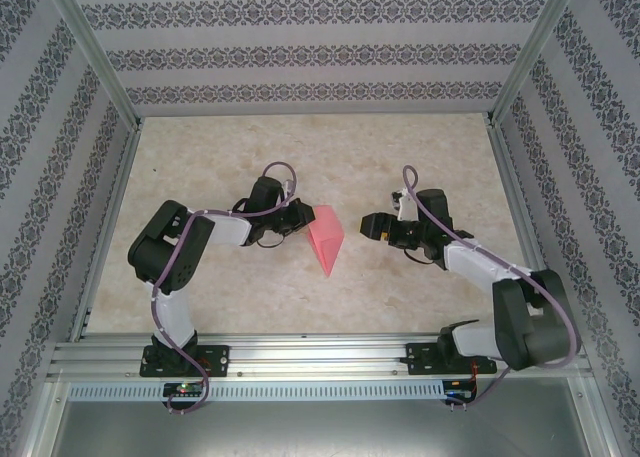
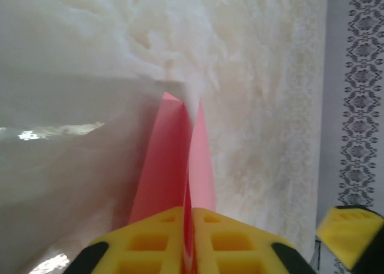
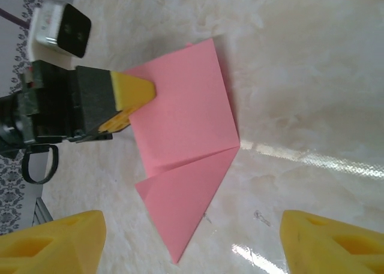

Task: Fold a paper plane with a square sheet of paper (fold left side to right side)
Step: Fold the wing for the fifth time at the center of the table.

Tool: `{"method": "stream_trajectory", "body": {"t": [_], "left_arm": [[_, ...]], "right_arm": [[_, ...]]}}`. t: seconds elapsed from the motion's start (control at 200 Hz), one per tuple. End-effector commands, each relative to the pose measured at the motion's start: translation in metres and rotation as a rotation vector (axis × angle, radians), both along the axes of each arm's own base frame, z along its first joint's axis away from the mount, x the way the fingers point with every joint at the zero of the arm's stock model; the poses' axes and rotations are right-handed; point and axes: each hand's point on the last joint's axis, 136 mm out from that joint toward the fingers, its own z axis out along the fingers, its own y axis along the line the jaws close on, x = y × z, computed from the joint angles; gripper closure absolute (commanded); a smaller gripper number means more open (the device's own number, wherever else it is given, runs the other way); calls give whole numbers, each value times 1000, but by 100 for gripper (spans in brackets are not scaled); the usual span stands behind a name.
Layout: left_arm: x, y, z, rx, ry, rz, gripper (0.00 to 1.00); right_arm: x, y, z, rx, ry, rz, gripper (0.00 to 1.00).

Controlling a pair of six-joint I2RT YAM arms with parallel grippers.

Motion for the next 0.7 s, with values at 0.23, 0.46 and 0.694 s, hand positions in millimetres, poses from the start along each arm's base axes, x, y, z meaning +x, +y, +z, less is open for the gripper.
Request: {"method": "stream_trajectory", "body": {"t": [0.23, 0.46, 0.694], "left_arm": [[-24, -15, 74, -156, -203, -203, 96], [-38, -18, 104, -227, -272, -293, 99], [-45, -21, 117, -271, -296, -338, 100]], "right_arm": [[18, 23, 17, 173, -76, 139, 25], [21, 36, 32, 289, -114, 234, 27], [16, 43, 38, 344, -118, 279, 31]]}}
